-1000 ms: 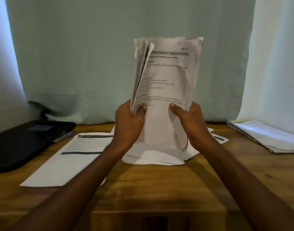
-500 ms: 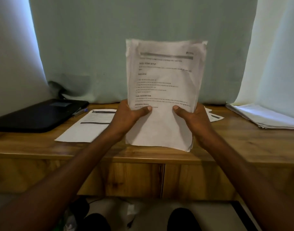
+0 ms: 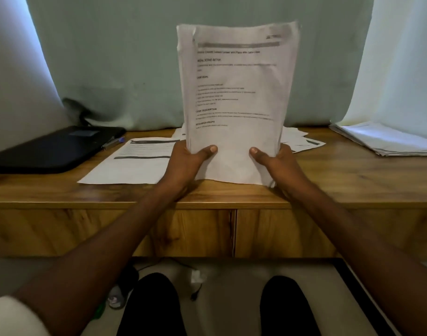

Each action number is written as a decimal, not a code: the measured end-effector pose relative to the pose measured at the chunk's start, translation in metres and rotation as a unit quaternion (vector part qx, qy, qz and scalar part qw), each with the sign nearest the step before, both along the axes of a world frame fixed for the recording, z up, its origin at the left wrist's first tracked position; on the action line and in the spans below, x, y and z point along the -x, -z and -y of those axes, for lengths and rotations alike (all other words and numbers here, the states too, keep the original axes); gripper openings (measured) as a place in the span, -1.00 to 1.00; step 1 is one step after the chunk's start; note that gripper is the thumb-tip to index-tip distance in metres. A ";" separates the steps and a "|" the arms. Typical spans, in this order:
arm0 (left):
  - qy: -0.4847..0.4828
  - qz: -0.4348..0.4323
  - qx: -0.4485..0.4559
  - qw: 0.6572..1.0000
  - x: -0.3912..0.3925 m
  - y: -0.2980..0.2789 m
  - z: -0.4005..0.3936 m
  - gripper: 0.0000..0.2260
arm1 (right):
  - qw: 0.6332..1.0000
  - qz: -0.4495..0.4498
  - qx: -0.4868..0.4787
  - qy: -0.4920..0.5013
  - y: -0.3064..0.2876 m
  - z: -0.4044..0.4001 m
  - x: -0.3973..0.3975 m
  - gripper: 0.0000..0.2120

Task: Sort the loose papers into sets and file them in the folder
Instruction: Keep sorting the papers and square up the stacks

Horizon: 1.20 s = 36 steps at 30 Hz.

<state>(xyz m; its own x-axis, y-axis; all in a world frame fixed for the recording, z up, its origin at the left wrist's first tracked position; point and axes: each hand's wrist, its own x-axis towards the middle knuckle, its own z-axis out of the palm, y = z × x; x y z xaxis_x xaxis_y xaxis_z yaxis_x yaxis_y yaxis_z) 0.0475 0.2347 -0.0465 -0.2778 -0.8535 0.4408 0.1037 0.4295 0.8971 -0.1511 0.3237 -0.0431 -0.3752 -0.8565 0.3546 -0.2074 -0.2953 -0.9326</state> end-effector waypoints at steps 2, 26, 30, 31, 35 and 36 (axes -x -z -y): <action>-0.012 -0.006 0.013 1.000 0.001 -0.008 0.001 -0.54 | 1.000 -0.008 0.011 0.017 -0.006 -0.003 0.001 -0.55; -0.094 0.164 0.025 0.982 -0.004 0.005 0.011 -0.65 | 0.997 0.064 -0.040 0.015 0.010 0.010 0.029 -0.43; -0.055 0.149 -0.002 0.987 -0.003 -0.002 0.008 -0.76 | 0.995 0.095 -0.031 0.012 0.010 0.009 0.031 -0.50; -0.036 0.151 -0.001 0.988 -0.003 -0.006 0.011 -0.76 | 0.994 0.104 -0.029 0.015 0.010 0.012 0.034 -0.51; 0.034 0.137 -0.006 0.990 -0.004 -0.024 0.037 -0.76 | 0.990 0.136 -0.005 0.027 0.003 0.028 0.047 -0.56; 0.044 0.127 -0.013 0.991 -0.003 -0.030 0.045 -0.76 | 0.990 0.143 0.000 0.023 0.000 0.034 0.052 -0.55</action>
